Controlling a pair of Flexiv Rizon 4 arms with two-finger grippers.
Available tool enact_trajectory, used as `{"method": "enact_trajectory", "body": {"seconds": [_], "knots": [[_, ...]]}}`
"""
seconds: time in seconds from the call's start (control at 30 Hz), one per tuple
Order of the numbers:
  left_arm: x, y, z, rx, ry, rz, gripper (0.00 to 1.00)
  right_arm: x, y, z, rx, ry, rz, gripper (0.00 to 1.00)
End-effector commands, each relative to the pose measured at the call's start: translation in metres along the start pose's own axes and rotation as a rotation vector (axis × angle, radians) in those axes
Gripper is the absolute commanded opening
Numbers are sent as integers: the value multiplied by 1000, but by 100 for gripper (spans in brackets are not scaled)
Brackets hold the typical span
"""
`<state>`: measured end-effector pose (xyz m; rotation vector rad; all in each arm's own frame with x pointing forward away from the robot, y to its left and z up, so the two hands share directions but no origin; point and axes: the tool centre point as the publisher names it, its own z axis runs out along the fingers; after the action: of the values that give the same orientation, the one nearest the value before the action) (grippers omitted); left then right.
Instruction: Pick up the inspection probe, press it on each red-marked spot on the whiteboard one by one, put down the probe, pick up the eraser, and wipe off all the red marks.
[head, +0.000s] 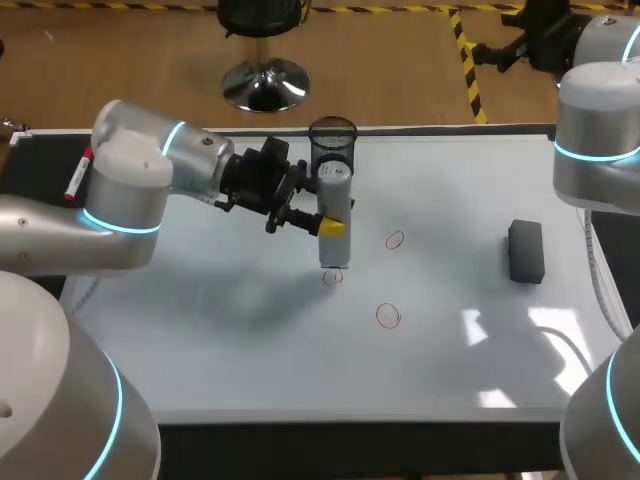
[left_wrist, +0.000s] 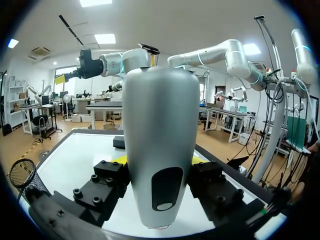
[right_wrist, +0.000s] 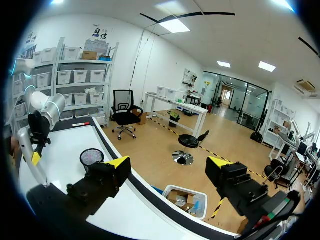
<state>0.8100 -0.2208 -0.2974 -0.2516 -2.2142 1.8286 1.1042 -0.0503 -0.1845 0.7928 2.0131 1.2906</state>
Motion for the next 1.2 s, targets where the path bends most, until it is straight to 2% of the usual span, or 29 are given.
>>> {"method": "enact_trajectory", "body": {"seconds": [0.03, 1.2], "knots": [[-3, 8, 4, 3, 7, 1, 0, 0, 0, 0, 0, 0, 0, 100], [7, 31, 12, -15, 22, -18, 0, 0, 0, 0, 0, 0, 0, 100]]}}
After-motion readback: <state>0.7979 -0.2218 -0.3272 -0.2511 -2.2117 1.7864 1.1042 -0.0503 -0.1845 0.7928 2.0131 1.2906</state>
